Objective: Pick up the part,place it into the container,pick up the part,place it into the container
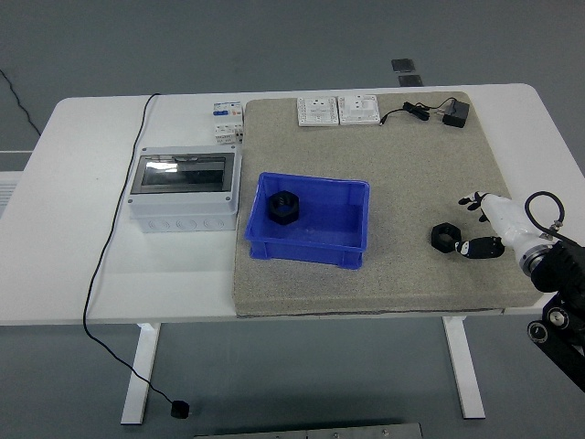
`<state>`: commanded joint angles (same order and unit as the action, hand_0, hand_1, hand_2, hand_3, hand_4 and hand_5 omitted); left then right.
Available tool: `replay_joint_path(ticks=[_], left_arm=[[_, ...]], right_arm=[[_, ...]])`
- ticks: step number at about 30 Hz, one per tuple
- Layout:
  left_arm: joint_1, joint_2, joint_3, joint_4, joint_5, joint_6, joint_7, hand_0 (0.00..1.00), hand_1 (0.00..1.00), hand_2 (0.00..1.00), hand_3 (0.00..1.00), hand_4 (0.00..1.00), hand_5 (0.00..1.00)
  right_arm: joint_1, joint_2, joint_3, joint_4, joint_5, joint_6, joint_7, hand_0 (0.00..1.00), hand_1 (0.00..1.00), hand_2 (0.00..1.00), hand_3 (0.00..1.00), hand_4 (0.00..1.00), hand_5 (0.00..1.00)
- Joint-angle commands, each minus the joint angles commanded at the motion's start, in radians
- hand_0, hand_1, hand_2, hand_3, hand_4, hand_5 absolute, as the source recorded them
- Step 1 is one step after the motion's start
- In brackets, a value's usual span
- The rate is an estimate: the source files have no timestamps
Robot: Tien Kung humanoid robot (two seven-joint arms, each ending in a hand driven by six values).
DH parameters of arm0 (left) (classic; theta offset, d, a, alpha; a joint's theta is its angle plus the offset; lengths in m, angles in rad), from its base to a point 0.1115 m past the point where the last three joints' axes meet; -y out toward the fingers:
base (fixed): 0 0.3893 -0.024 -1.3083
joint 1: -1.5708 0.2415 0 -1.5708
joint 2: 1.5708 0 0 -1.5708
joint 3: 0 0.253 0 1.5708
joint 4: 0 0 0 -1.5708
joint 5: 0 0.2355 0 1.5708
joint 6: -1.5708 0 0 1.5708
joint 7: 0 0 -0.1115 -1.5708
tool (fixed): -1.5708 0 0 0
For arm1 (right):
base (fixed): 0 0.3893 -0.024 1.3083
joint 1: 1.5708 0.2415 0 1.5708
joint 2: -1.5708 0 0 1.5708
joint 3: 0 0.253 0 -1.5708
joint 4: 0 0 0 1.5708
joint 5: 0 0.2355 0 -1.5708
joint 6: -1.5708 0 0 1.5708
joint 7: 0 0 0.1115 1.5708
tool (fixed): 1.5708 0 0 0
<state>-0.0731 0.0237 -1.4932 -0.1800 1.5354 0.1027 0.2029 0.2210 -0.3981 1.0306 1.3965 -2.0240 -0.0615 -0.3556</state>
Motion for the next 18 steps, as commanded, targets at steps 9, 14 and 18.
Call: replay_joint_path(ticks=[9,14,18], left_arm=[[-0.001,0.002,0.001,0.000,-0.003,0.001,0.000,0.730,0.646,0.662,0.596,0.653,0.509],[0.000,0.001,-0.002,0.000,0.002,0.000,0.001,0.729,0.646,0.662,0.596,0.652,0.508],[0.000,0.000,-0.004,0.000,0.006,0.000,0.001,0.729,0.646,0.662,0.595,0.650,0.507]], right_arm=[[-0.002,-0.012,-0.017,0.040,0.032,-0.004,-0.006,0.484,0.625,0.742,0.767,0.845,0.222],[0.012,-0.011,-0.047,0.023,0.040,-0.007,-0.006,0.469,0.607,0.740,0.761,0.842,0.224],[0.035,0.002,-0.087,-0.021,0.035,-0.013,-0.005,0.461,0.595,0.720,0.747,0.841,0.228]])
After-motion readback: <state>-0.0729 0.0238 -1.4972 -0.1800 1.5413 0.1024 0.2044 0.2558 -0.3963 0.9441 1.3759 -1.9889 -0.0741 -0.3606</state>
